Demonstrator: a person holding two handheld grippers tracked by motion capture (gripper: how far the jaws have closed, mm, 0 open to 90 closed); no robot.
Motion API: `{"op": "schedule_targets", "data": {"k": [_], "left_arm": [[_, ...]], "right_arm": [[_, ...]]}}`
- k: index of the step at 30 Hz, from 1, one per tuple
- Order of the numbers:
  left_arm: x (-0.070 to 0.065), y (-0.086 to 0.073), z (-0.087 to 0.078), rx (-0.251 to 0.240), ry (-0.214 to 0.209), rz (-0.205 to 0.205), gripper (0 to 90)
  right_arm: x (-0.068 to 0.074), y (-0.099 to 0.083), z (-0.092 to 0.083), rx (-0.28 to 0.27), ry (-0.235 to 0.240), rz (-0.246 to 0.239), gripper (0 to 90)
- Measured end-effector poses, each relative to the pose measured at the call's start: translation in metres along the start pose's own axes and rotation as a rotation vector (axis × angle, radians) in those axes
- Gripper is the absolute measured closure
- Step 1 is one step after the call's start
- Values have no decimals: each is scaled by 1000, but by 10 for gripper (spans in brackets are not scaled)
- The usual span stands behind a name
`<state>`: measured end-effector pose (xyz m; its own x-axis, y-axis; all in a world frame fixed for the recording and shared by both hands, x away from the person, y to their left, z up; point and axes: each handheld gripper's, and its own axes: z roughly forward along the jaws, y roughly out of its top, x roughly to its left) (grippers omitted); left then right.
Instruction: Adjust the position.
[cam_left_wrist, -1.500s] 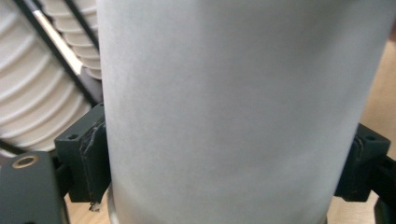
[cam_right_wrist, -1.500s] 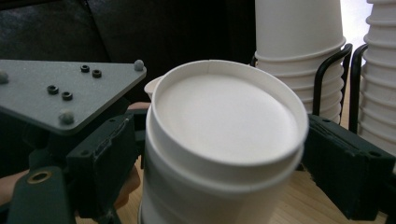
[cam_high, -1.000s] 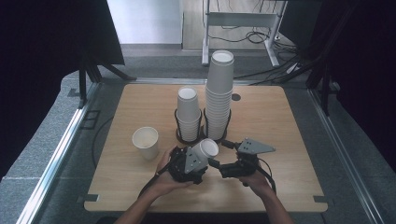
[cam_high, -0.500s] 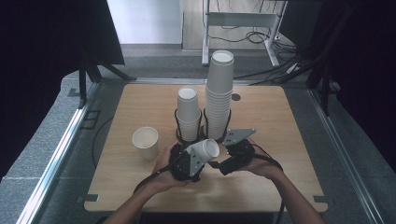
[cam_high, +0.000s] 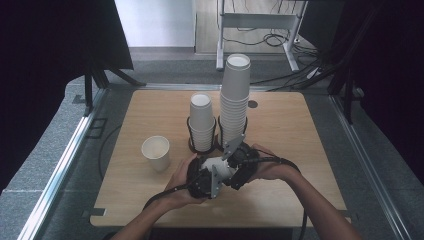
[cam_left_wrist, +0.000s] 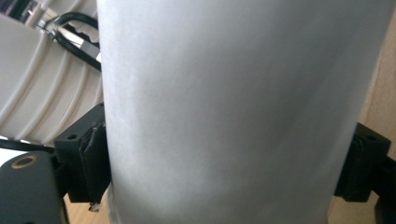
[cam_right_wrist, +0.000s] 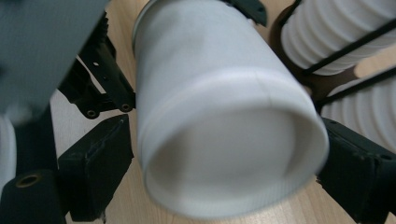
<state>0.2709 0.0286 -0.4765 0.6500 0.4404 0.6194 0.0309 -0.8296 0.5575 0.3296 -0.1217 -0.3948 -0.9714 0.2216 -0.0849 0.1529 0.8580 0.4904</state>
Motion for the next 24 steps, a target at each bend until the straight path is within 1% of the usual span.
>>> {"op": "schedule_targets", "data": {"k": [1,2,3,4,5,6,7,8,10,11,13,14,17,20,24], "left_arm": [[0,0,0,0,0,0,121],[-4,1,1,-2,10,19,121],[-5,2,1,-1,15,35,121],[-5,2,1,-1,15,35,121],[-6,4,0,17,24,77,121],[-9,4,0,18,34,78,121],[-9,4,0,18,34,78,121],[-10,6,1,25,38,114,121],[-13,8,0,27,60,147,120],[-13,8,0,27,60,147,121],[-14,10,0,24,67,160,121],[-16,11,-1,21,76,171,121],[-17,12,-2,11,80,170,121],[-18,12,-1,18,82,176,120],[-19,12,0,19,84,181,119]], "right_arm": [[0,0,0,0,0,0,95],[-1,2,5,25,20,-18,97],[-1,3,6,37,24,-22,100],[-1,3,6,37,24,-22,100],[-1,5,9,63,36,-33,110],[-1,5,10,67,44,-32,116],[-1,5,10,67,44,-32,116],[-1,8,12,100,55,-42,125],[-2,9,13,126,63,-58,131],[-2,9,13,126,63,-58,131],[-1,11,15,152,73,-61,135],[-2,11,17,173,88,-66,142],[-2,10,21,203,99,-69,146],[-3,8,24,219,112,-61,160],[-5,8,26,233,116,-58,183]]}}
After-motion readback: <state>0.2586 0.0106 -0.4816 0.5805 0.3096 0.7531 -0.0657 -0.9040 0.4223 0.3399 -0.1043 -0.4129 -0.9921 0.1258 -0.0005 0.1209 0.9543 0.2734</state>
